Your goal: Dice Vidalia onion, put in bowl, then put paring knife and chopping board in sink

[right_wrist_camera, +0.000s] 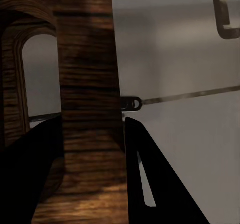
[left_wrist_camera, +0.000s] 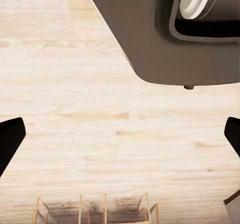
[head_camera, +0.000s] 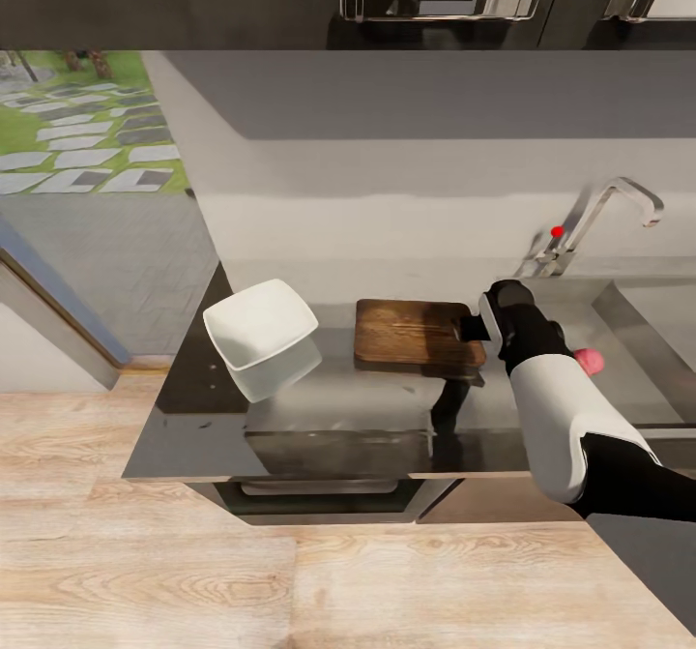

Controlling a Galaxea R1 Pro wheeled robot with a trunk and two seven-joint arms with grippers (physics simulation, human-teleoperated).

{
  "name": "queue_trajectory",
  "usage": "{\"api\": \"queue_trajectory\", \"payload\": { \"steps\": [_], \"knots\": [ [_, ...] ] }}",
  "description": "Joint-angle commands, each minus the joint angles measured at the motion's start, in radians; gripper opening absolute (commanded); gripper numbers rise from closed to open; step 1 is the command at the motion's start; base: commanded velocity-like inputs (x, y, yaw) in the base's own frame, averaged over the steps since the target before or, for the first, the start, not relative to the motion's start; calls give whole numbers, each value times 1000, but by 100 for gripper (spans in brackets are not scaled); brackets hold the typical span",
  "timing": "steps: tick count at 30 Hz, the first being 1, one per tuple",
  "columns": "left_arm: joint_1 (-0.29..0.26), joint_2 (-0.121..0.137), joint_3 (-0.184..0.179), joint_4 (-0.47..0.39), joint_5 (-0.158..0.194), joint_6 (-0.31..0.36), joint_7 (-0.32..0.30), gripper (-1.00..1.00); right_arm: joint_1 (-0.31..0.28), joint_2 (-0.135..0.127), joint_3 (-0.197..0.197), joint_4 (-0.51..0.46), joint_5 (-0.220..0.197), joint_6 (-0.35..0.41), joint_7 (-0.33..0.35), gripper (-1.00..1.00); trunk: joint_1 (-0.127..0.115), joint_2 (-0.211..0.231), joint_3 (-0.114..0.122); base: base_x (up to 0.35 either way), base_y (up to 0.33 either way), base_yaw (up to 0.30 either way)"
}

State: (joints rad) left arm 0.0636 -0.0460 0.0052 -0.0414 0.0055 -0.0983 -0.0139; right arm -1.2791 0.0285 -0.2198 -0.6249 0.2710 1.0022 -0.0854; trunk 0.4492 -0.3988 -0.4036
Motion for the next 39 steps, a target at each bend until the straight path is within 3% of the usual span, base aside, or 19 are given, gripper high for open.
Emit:
{"api": "queue_trajectory", "payload": {
  "steps": [1,39],
  "knots": [
    [0,0,1,-2,1,-1,-1,100,0,2,-6,13,-32,0,-2,-100,1,-1,-2,0,0,0],
    [1,0,1,-2,1,-1,-1,100,2,2,-6,19,-32,1,-2,-100,1,-1,-13,0,0,0]
  ]
}}
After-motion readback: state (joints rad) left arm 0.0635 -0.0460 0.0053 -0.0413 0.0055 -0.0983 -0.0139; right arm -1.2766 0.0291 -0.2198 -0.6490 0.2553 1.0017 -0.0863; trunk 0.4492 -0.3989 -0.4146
